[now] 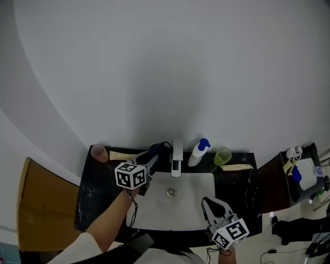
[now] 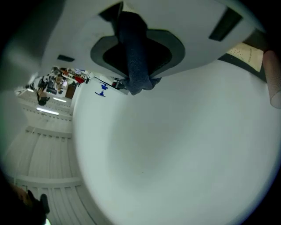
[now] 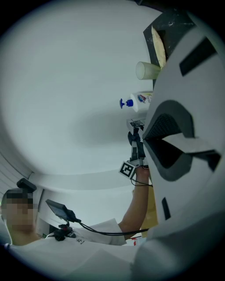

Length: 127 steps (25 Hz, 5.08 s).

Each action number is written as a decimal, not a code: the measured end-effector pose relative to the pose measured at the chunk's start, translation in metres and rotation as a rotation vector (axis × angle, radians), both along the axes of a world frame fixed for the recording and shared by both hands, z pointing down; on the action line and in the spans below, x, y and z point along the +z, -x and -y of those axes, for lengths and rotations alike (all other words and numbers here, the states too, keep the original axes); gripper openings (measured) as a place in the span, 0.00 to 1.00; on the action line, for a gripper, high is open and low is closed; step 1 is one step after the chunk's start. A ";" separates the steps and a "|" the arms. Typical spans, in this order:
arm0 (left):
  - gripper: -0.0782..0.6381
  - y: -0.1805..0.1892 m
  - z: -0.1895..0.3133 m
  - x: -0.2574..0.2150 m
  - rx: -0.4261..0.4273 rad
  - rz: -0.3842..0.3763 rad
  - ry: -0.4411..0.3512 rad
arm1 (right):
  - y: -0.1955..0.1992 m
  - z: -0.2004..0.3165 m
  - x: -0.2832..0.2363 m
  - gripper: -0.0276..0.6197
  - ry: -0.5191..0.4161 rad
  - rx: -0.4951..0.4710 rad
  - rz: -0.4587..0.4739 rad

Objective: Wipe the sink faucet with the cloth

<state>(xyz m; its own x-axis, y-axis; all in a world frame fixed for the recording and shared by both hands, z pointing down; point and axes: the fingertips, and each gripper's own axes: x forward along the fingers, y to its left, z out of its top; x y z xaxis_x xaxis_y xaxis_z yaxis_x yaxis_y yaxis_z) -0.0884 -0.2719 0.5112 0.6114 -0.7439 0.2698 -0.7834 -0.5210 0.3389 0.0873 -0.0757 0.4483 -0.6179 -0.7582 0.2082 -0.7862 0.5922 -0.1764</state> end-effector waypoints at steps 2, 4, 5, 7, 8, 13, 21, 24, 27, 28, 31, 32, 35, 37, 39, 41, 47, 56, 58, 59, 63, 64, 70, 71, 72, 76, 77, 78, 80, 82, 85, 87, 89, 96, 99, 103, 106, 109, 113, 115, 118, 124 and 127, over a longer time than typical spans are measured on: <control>0.27 0.007 0.011 0.002 -0.036 -0.022 0.014 | -0.003 0.000 0.002 0.05 0.007 0.009 -0.001; 0.27 0.001 0.015 -0.005 -0.019 -0.033 -0.005 | -0.006 -0.001 0.005 0.05 0.015 0.018 -0.003; 0.27 -0.004 0.017 -0.012 -0.002 -0.056 -0.023 | -0.007 -0.001 0.005 0.05 0.017 0.021 -0.003; 0.27 -0.016 0.019 -0.030 0.028 -0.126 -0.060 | -0.007 0.000 0.007 0.05 0.019 0.026 -0.002; 0.27 -0.021 0.021 -0.037 0.041 -0.160 -0.075 | -0.006 0.000 0.008 0.05 0.020 0.027 -0.001; 0.27 -0.043 0.039 -0.036 0.056 -0.223 -0.043 | -0.007 0.001 0.012 0.05 0.033 0.033 0.002; 0.26 -0.046 0.035 0.068 0.014 -0.192 0.326 | -0.010 0.000 0.015 0.05 0.041 0.046 0.005; 0.26 -0.042 0.026 0.080 0.027 -0.090 0.351 | -0.009 0.001 0.016 0.05 0.038 0.041 0.005; 0.26 -0.033 0.032 0.036 0.006 -0.289 0.255 | -0.008 0.003 0.012 0.05 0.029 0.038 0.011; 0.26 -0.032 0.035 0.018 0.004 -0.367 0.224 | -0.009 0.004 0.012 0.05 0.028 0.037 0.011; 0.26 -0.041 0.041 -0.009 0.005 -0.512 0.201 | -0.010 0.004 0.014 0.05 0.032 0.037 0.009; 0.26 -0.044 0.043 -0.008 -0.005 -0.554 0.219 | -0.010 0.003 0.014 0.05 0.033 0.037 0.009; 0.26 -0.047 0.050 0.015 -0.072 -0.702 0.329 | -0.011 -0.001 0.016 0.05 0.037 0.042 0.008; 0.26 -0.046 0.051 0.042 -0.121 -0.744 0.419 | -0.015 -0.002 0.017 0.05 0.041 0.051 0.006; 0.26 -0.045 0.046 0.072 -0.156 -0.694 0.500 | -0.017 -0.003 0.018 0.05 0.044 0.058 0.003; 0.26 -0.044 0.037 0.094 -0.163 -0.620 0.552 | -0.017 -0.004 0.018 0.05 0.044 0.060 0.002; 0.26 -0.029 0.040 0.034 -0.097 -0.792 0.402 | -0.017 -0.003 0.018 0.05 0.041 0.050 0.010; 0.26 -0.049 0.052 0.028 -0.084 -0.895 0.409 | -0.012 -0.005 0.020 0.05 0.049 0.040 0.006; 0.26 -0.048 0.052 0.046 -0.085 -0.913 0.439 | -0.011 -0.006 0.023 0.05 0.056 0.042 0.001; 0.26 -0.047 0.050 0.053 -0.073 -0.921 0.452 | -0.011 -0.008 0.024 0.05 0.061 0.044 -0.001; 0.26 -0.047 0.043 0.075 -0.054 -0.871 0.477 | -0.011 -0.011 0.029 0.05 0.076 0.048 -0.011; 0.26 -0.046 0.043 0.075 -0.057 -0.862 0.471 | -0.011 -0.010 0.029 0.05 0.076 0.047 -0.013; 0.26 -0.045 0.042 -0.019 0.019 -1.037 0.289 | -0.013 -0.007 0.025 0.05 0.068 0.042 -0.009; 0.26 -0.048 0.042 -0.032 0.036 -1.050 0.264 | -0.013 -0.007 0.025 0.05 0.069 0.041 -0.009; 0.26 -0.052 0.043 -0.039 0.049 -1.051 0.249 | -0.012 -0.007 0.024 0.05 0.071 0.041 -0.009; 0.26 -0.051 0.054 -0.009 0.013 -1.006 0.278 | -0.008 -0.005 0.025 0.05 0.073 0.045 -0.004; 0.26 -0.050 0.056 0.006 -0.008 -0.967 0.302 | -0.007 -0.003 0.026 0.05 0.074 0.046 -0.001; 0.26 -0.049 0.057 0.021 -0.025 -0.924 0.332 | -0.004 -0.001 0.028 0.05 0.075 0.046 -0.001; 0.26 -0.048 0.056 0.056 -0.050 -0.831 0.402 | 0.006 0.005 0.033 0.05 0.077 0.032 -0.008; 0.26 -0.047 0.052 0.086 -0.067 -0.743 0.457 | 0.022 0.013 0.039 0.05 0.076 0.003 -0.023; 0.26 -0.044 0.048 0.086 -0.065 -0.738 0.440 | 0.045 0.025 0.042 0.05 0.059 -0.037 -0.027; 0.26 -0.038 0.049 0.055 -0.045 -0.830 0.370 | 0.054 0.031 0.037 0.05 0.043 -0.053 -0.021; 0.26 -0.034 0.052 0.015 -0.009 -0.923 0.300 | 0.057 0.036 0.029 0.05 0.025 -0.065 -0.017; 0.26 -0.053 0.062 0.001 0.037 -0.967 0.353 | 0.058 0.038 0.021 0.05 0.021 -0.074 -0.009; 0.26 -0.050 0.062 0.044 -0.030 -0.880 0.443 | 0.053 0.035 0.028 0.05 0.036 -0.062 -0.008; 0.26 -0.046 0.042 0.103 -0.085 -0.665 0.562 | 0.048 0.032 0.034 0.05 0.051 -0.049 -0.002; 0.26 -0.046 0.029 0.104 -0.082 -0.616 0.551 | 0.045 0.032 0.034 0.05 0.052 -0.053 0.002; 0.26 -0.043 0.012 0.071 -0.048 -0.502 0.400 | 0.040 0.029 0.033 0.05 0.048 -0.051 0.020; 0.26 -0.034 -0.029 0.047 -0.013 -0.110 0.158 | 0.029 0.021 0.032 0.05 0.050 -0.049 0.024; 0.26 -0.033 -0.050 0.055 -0.007 0.088 0.082 | 0.023 0.017 0.035 0.05 0.057 -0.046 0.027; 0.26 -0.041 -0.068 0.083 0.055 0.325 0.010 | 0.019 0.010 0.039 0.05 0.071 -0.050 0.025; 0.26 -0.073 -0.043 0.083 0.241 0.531 -0.197 | 0.008 -0.008 0.053 0.05 0.095 -0.051 0.017; 0.26 -0.080 -0.041 0.073 0.262 0.544 -0.239 | 0.001 -0.015 0.057 0.05 0.107 -0.045 0.017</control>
